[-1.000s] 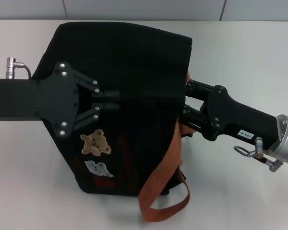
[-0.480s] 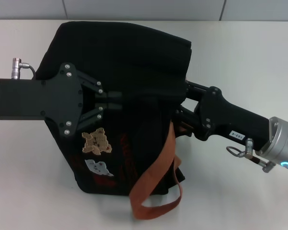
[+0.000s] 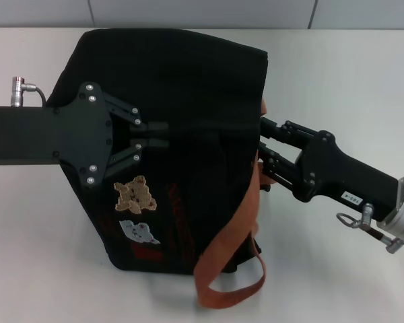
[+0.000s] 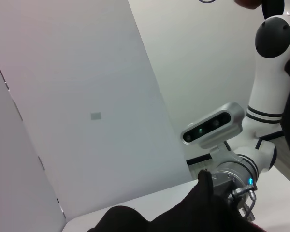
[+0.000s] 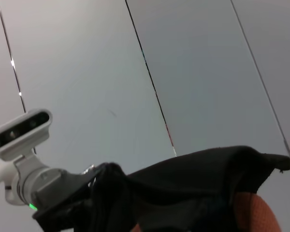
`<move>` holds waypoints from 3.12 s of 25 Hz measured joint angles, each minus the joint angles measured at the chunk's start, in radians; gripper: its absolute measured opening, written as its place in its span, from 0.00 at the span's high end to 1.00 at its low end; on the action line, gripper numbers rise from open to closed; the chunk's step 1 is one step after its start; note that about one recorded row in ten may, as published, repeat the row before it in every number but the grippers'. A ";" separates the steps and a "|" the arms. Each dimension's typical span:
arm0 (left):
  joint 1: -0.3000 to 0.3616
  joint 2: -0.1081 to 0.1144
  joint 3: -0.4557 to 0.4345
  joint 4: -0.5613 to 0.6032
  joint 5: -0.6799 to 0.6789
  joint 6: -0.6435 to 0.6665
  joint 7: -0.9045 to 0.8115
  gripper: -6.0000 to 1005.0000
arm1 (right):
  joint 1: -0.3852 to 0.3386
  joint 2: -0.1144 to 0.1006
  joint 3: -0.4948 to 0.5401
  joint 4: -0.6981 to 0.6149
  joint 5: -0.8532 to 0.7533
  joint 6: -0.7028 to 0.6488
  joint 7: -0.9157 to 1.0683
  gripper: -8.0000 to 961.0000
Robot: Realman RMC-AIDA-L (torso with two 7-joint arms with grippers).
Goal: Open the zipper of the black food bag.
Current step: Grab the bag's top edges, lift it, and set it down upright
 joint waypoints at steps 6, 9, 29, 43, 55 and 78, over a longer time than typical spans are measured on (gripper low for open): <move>-0.005 0.000 -0.001 0.001 -0.002 0.000 -0.008 0.91 | -0.003 -0.001 -0.007 -0.003 -0.005 0.010 -0.097 0.52; -0.008 0.000 -0.002 -0.003 -0.004 0.000 -0.011 0.91 | 0.003 0.001 -0.010 0.007 -0.008 0.015 -0.165 0.53; -0.019 -0.001 0.008 -0.004 -0.016 0.003 -0.024 0.91 | 0.082 0.005 -0.012 0.097 -0.008 0.132 -0.279 0.55; -0.018 -0.003 0.008 -0.015 -0.016 0.005 -0.021 0.91 | 0.064 0.005 0.032 0.117 0.000 0.168 -0.382 0.84; -0.021 0.000 0.008 -0.031 -0.013 -0.002 -0.014 0.91 | 0.028 0.005 0.094 0.187 0.000 0.141 -0.585 0.84; -0.017 -0.001 -0.001 -0.031 -0.034 0.004 -0.015 0.91 | 0.017 0.005 0.097 0.188 -0.010 0.137 -0.627 0.99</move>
